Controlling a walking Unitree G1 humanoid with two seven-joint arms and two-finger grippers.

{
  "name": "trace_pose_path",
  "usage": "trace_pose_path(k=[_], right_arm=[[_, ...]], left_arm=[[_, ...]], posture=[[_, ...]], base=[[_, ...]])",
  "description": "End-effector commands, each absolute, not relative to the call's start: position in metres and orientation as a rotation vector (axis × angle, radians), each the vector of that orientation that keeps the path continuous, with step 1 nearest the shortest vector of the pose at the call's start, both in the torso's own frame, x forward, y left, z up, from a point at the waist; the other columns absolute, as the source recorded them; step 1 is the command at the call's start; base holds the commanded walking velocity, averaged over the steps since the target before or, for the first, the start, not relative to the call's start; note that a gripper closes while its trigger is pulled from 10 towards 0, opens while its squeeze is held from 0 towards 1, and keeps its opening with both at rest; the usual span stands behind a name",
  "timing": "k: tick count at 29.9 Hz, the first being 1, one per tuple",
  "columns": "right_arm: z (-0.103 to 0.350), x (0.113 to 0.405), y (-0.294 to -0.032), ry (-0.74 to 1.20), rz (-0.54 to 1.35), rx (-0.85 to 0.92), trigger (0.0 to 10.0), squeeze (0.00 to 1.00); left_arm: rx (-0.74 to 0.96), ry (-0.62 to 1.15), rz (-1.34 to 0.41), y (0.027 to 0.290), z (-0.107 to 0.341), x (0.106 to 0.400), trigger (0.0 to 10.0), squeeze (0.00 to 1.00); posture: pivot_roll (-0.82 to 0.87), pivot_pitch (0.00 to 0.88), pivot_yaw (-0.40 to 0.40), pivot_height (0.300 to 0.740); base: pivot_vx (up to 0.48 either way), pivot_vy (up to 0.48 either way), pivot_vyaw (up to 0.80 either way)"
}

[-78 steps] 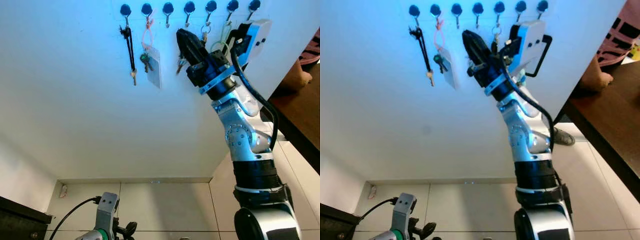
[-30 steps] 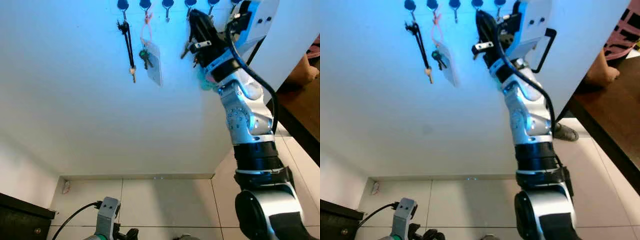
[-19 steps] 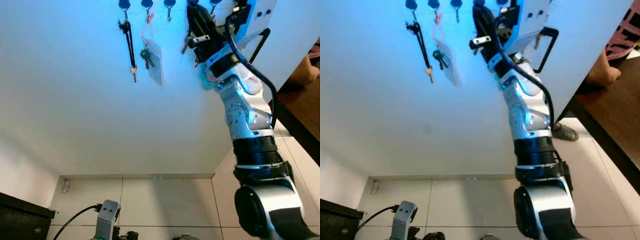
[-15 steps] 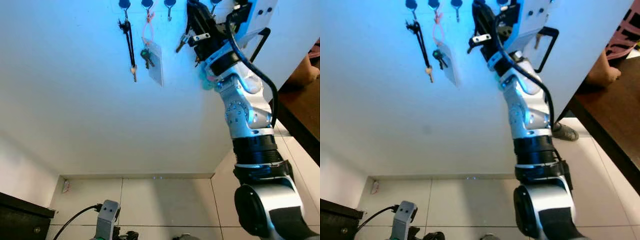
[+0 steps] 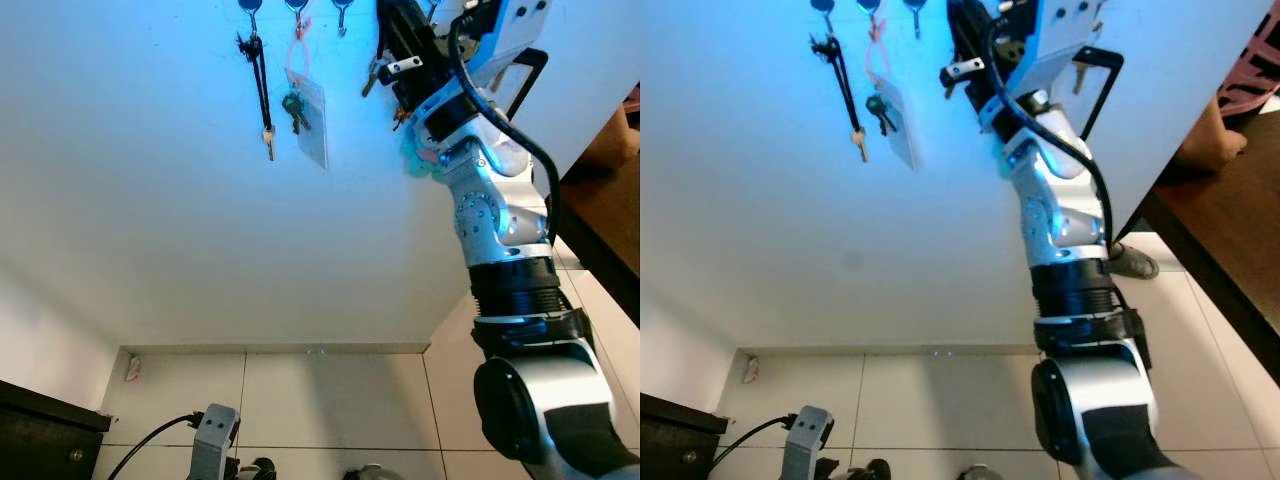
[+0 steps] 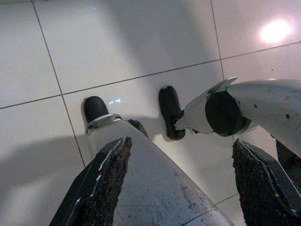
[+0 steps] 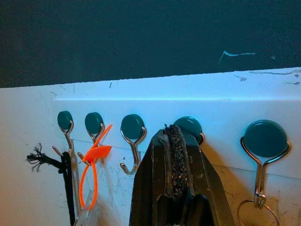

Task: Hang keys on a hook

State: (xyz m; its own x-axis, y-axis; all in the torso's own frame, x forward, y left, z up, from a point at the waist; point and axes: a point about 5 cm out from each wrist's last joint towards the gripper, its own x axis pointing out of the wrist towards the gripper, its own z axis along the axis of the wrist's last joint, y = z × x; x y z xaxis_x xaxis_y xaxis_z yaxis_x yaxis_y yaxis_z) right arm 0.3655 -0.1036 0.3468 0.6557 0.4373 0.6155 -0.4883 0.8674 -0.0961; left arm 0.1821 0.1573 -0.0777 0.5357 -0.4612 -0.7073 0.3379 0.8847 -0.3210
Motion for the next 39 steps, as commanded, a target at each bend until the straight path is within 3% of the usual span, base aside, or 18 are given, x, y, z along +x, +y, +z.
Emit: trace_pose_path(k=[1, 13, 39], right_arm=[[0.352, 0.365, -0.105, -0.694, 0.509, 0.075, 10.0, 0.00], [0.357, 0.359, -0.111, -0.726, 0.502, 0.067, 10.0, 0.00], [0.310, 0.350, -0.146, -0.571, 0.383, 0.043, 10.0, 0.00]], left_arm=[[-0.152, 0.920, -0.480, 0.160, -0.083, 0.171, 10.0, 0.00], [-0.144, 0.917, -0.498, 0.156, -0.082, 0.174, 10.0, 0.00], [-0.130, 0.931, -0.501, 0.160, -0.083, 0.171, 10.0, 0.00]], posture=[[-0.04, 0.127, 0.103, 0.740], [-0.05, 0.126, 0.105, 0.740], [-0.06, 0.119, 0.111, 0.740]], base=[[0.000, 0.000, 0.00], [0.000, 0.000, 0.00], [0.000, 0.000, 0.00]])
